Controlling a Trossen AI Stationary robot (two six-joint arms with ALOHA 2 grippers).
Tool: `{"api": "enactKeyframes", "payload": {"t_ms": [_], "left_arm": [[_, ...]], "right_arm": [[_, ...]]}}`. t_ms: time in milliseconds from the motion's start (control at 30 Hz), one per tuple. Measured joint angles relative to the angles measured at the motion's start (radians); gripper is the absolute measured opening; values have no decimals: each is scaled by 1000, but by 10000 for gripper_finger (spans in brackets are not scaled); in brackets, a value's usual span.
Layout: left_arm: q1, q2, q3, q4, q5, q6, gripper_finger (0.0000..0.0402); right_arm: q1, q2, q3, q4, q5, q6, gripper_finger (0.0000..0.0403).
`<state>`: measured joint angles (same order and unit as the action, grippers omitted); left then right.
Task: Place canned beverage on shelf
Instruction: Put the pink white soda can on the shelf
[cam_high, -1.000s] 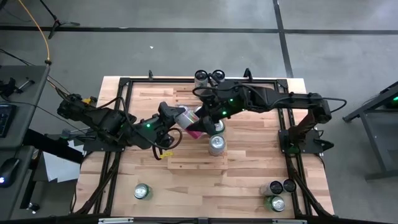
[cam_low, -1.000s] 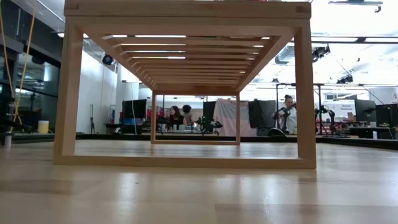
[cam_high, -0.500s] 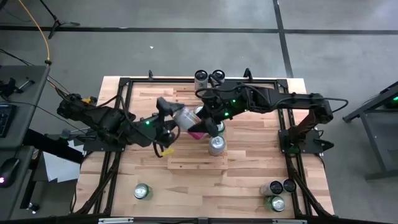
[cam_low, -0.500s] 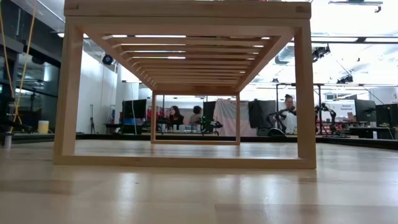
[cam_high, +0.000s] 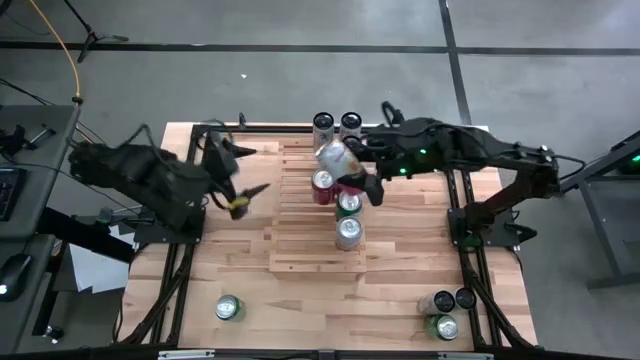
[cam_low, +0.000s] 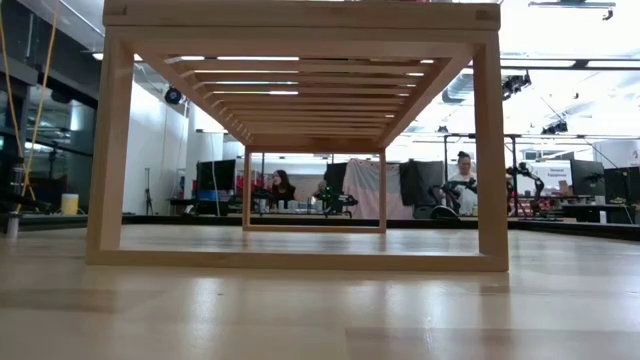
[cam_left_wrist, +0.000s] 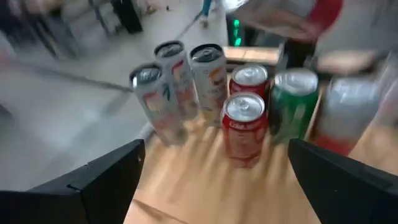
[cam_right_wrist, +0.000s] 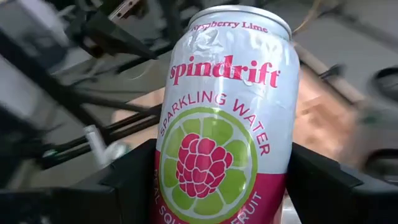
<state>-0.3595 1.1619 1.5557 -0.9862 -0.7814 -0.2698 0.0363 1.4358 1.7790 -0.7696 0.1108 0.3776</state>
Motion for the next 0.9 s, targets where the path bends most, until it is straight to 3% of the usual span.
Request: {"api": "enactKeyframes", "payload": {"t_ms": [133,300,400,500,633,900], "left_arm": [[6,-138,-206,327,5,-137,385],[18,-222,-490,1028,62,-63,385],[41,-219,-583,1313,129,-38,385],[64,-205,-603,1413,163,-59,386],[98,-172,-607,1420,241,-72,386],[152,-124,-606,1436,277,-77,386]], "right_arm": [[24,-16,-24,50,139,-78,284],[26,-2,-104,310,194,-196,284],[25,20,-124,436,187,-242,284],[28,49,-125,539,149,-247,284],[41,91,-125,645,122,-248,284],[70,132,-126,729,127,-231,284]]}}
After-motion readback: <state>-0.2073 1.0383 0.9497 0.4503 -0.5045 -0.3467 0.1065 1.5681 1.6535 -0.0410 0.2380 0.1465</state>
